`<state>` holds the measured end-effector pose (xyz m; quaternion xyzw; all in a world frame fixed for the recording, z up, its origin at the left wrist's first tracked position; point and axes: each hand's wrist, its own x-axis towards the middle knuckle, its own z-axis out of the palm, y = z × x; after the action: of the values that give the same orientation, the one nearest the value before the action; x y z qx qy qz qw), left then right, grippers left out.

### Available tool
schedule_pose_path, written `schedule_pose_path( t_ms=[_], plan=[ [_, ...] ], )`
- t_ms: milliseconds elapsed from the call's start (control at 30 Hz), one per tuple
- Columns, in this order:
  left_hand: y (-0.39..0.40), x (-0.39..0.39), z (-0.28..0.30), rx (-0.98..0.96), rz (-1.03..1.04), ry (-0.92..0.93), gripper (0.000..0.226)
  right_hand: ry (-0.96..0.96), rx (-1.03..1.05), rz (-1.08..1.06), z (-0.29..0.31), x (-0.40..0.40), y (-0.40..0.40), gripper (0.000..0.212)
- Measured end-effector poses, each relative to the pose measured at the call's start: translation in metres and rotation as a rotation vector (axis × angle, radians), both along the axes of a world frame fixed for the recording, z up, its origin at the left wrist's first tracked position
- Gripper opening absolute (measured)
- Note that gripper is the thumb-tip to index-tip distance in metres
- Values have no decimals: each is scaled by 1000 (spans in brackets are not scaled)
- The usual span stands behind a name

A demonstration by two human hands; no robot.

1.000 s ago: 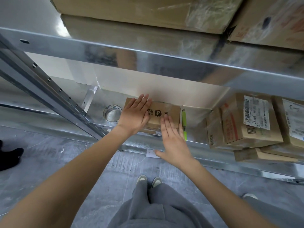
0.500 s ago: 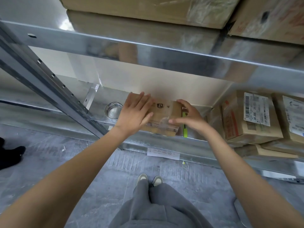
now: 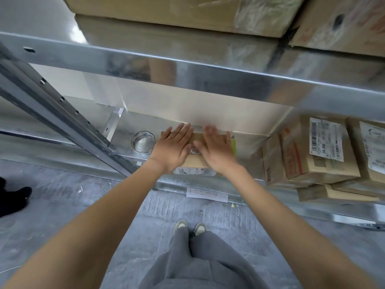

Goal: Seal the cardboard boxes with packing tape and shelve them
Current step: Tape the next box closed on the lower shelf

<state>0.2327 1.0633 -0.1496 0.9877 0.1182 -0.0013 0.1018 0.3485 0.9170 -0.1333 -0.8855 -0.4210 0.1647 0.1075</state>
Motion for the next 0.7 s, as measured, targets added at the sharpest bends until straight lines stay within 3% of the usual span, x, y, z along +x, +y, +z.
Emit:
schedule_pose_path(
  t_ms=[100, 233, 467, 567, 700],
  plan=[
    [-1, 2, -1, 20, -8, 14, 65, -106, -125, 38, -4, -10, 0, 88],
    [-2, 1, 2, 19, 5, 22, 68, -163, -36, 122, -5, -33, -32, 101],
    [-3, 3, 4, 32, 11, 61, 73, -267, 121, 212, -25, -65, -83, 74],
    [-2, 3, 5, 16, 4, 49, 73, -160, 267, 179, -14, -42, -78, 66],
    [-1, -1, 8, -51, 3, -4, 68, 248, 222, -8, -3, 0, -72, 115]
  ],
)
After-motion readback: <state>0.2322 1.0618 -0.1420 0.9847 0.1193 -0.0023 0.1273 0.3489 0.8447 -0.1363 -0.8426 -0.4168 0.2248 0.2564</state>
